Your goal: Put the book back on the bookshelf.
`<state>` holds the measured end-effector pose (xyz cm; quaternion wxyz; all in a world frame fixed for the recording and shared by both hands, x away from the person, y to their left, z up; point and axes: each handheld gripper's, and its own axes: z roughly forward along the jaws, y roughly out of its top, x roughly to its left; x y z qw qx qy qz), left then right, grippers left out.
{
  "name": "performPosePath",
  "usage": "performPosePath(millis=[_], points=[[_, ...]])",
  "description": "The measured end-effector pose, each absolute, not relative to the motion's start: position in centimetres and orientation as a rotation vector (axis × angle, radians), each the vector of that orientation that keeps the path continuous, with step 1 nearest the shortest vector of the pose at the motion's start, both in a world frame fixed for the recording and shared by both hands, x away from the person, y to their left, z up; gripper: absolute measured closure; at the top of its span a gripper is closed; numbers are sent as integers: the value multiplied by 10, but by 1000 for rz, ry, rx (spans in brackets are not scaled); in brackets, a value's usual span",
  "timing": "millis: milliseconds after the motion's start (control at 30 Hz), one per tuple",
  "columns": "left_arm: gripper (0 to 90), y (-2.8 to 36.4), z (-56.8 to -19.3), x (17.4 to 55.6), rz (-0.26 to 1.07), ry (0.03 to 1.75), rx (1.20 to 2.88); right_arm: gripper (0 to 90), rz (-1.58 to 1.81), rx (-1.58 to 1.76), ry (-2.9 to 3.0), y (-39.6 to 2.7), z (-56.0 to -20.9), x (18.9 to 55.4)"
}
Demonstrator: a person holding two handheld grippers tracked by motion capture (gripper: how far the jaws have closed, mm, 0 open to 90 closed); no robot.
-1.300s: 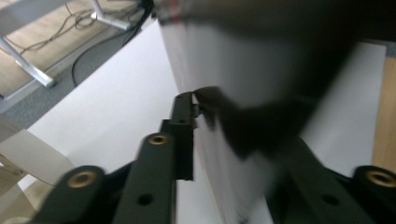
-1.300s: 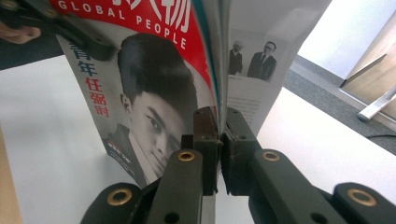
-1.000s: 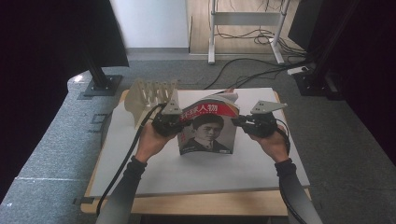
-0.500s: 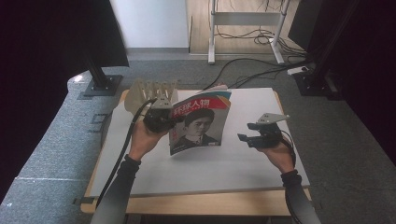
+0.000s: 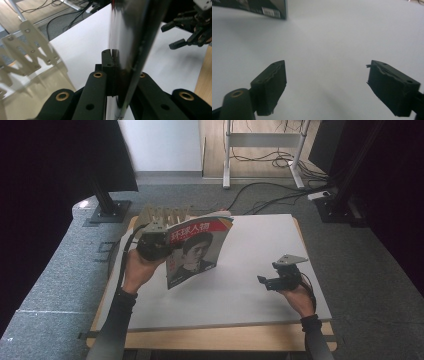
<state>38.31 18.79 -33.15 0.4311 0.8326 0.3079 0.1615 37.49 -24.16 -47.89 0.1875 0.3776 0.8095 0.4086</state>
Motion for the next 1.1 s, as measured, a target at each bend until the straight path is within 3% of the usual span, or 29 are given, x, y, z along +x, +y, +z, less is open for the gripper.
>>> performPosePath(millis=[167, 367, 733, 1100], points=[[870, 205, -328, 378, 414, 813, 2057, 115, 1129, 1097, 2297, -241, -496, 373], [870, 223, -323, 369, 442, 846, 2041, 1, 1081, 1132, 2321, -241, -513, 372], [870, 258, -316, 358, 483, 936, 1991, 0, 985, 1181, 2336, -244, -536, 375], [870, 300, -308, 349, 554, 1053, 1934, 0, 992, 1181, 2329, -244, -536, 374]])
